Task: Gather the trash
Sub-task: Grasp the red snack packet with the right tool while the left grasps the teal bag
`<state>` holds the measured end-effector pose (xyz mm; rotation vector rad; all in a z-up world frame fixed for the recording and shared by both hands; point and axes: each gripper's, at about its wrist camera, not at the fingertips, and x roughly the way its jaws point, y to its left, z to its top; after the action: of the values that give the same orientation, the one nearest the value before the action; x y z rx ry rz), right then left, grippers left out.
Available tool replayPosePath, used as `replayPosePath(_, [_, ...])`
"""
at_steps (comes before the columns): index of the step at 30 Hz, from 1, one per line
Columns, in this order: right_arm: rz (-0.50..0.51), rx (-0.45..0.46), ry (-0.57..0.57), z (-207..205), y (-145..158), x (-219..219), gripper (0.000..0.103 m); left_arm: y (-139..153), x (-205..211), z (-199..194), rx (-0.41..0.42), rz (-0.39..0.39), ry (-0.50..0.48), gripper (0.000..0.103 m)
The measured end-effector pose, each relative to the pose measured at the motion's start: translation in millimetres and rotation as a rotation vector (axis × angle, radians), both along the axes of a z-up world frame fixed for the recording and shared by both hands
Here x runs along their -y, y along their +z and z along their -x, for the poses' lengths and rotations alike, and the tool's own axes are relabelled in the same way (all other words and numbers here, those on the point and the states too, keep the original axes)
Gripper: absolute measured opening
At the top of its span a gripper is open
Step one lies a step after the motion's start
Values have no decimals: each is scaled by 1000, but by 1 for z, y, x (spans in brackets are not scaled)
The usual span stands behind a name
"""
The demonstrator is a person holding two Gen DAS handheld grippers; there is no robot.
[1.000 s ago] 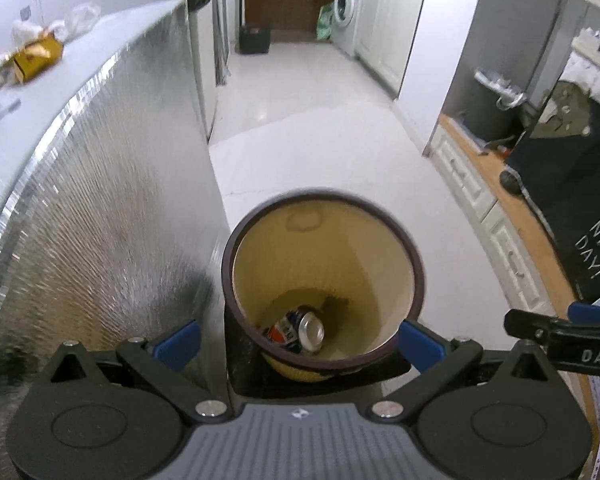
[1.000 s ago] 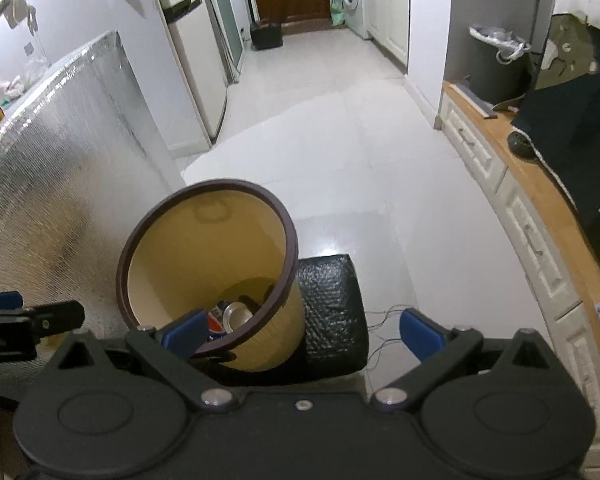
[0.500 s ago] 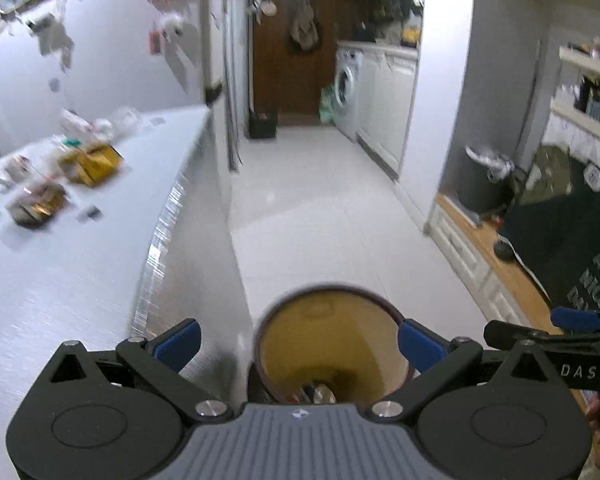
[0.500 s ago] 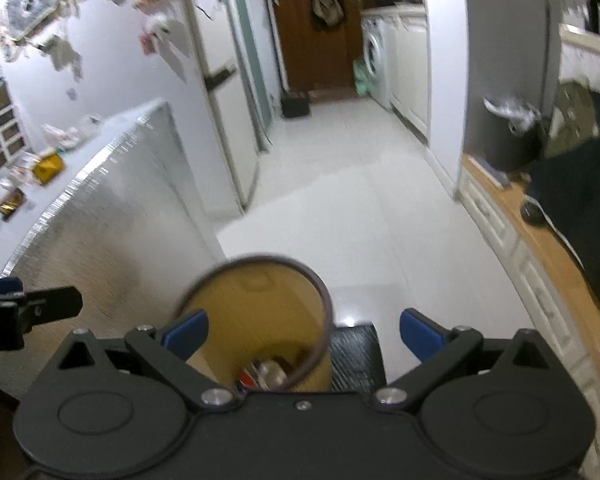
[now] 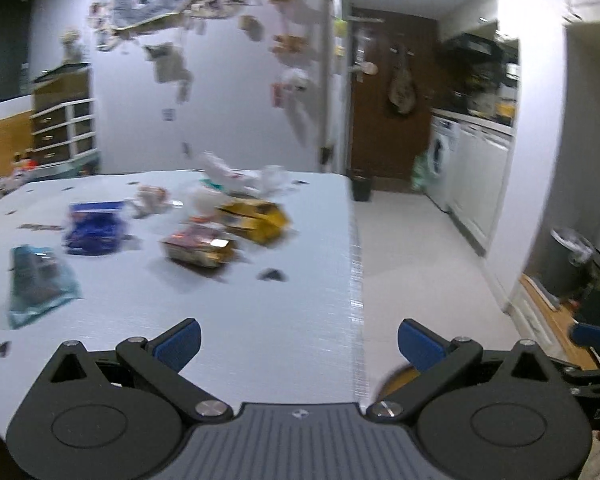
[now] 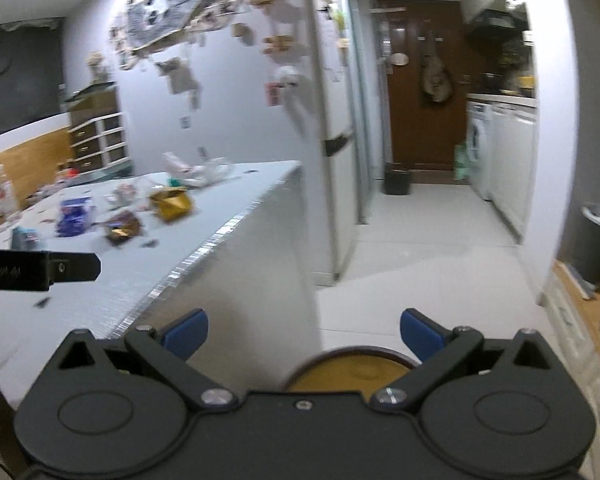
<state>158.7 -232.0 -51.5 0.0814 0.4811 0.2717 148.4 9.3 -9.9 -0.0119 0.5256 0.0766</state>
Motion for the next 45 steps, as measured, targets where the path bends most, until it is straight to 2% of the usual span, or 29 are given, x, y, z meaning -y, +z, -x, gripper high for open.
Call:
replayPosePath(6, [31,39,111,-17,13,-51,103,-1,-61,5,22,1,102,103])
replayPosePath(12, [44,67,230,-40,27,-101,103,-8,-123,5,22,38,190,103])
replayPosePath(18, [36,121,374,-62,38,-146,103,-12,-180,12,59,130,208,103])
replayPosePath(22, [50,134,431,-79,45,-177,103,-16,-212,12,47,147,225,103])
replayPosePath(26, [93,130,470,-102,49,-207,103,-22,-241,10,23,166,209,103])
replayPosePath(31, [100,62,491,-140,46,-238,103,-27,-274,3,3,164,172,103])
replayPosePath(38, [60,-35,478,-177,28,-263,101,-27,-327,-20,71,215,100,103])
replayPosePath(41, [80,-46,482,-183,23,-273,96,-30,-348,-35,73,281,87,103])
replayPosePath(45, [130,-44,498,-190,19,-287,89,-38,-369,-57,65,417,58,103])
